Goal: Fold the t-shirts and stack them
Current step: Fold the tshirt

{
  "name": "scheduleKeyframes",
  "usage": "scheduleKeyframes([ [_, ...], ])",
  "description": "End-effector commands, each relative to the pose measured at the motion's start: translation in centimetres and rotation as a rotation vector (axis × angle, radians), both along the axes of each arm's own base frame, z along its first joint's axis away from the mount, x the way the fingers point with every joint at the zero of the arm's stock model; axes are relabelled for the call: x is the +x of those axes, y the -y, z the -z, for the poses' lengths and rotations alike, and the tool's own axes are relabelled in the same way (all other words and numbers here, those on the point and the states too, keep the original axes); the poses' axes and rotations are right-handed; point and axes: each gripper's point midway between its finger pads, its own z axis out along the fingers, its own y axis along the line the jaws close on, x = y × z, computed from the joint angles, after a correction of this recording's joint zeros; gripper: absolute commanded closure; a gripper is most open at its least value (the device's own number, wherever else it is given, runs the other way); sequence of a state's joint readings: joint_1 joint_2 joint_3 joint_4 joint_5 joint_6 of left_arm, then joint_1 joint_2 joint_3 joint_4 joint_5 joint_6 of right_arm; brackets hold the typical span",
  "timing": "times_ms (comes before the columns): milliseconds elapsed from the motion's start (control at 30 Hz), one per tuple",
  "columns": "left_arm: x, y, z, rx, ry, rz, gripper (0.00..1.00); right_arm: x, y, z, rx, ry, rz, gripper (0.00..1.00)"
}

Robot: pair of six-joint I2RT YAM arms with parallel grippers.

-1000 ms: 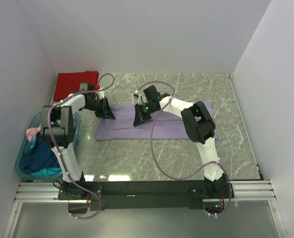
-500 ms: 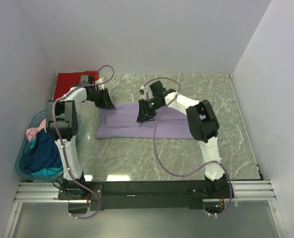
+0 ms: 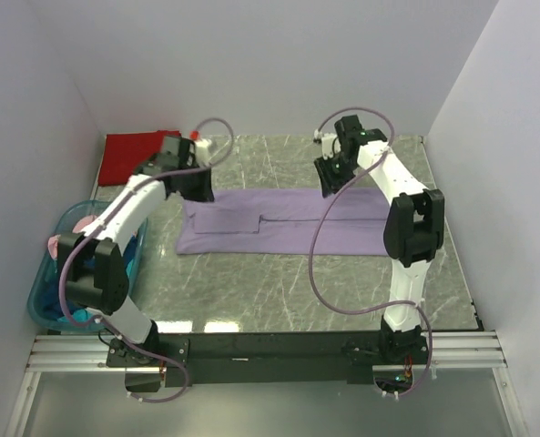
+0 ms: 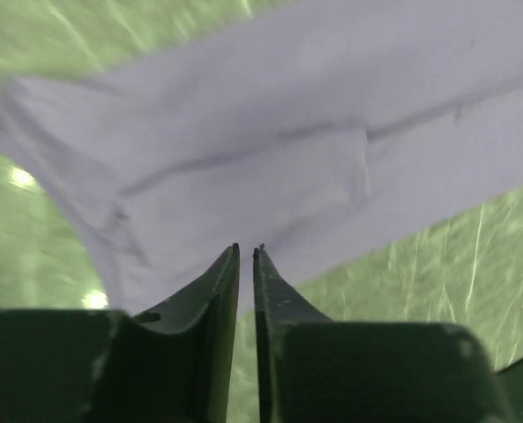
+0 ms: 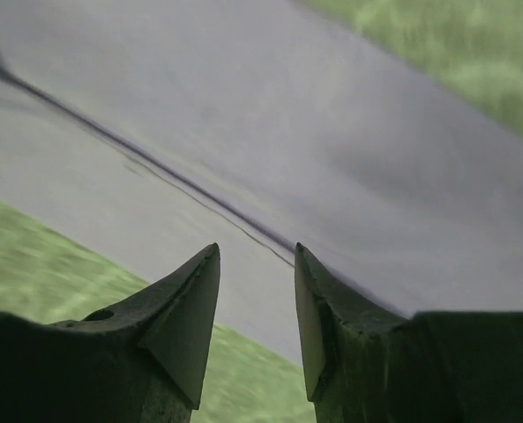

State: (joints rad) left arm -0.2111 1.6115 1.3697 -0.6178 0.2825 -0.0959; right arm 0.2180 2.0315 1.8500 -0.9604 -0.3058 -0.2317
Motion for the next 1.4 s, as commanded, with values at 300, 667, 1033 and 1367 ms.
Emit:
scheduleKeyframes([
  [300, -4.0, 1.1, 11.1, 0.212, -0.318, -0.005, 0.99, -4.5, 7.2, 9.5, -0.429, -0.192, -0.084, 0.56],
  [667, -0.7, -0.6, 17.7, 0.371, -0.357, 0.005, 0.99, -11.0, 6.5, 13.4, -0.425, -0.414, -0.166, 0.60],
  [1033, 17.5, 1.6, 9.3, 0.281, 0.007, -0.068, 0.98, -25.4, -10.3, 6.4, 0.023, -0.509, -0.550, 0.60],
  [1367, 10.7, 4.0, 2.3, 0.062, 0.037, -0.006, 0.85, -18.5, -5.9, 4.0, -0.004, -0.357, -0.359, 0.60],
])
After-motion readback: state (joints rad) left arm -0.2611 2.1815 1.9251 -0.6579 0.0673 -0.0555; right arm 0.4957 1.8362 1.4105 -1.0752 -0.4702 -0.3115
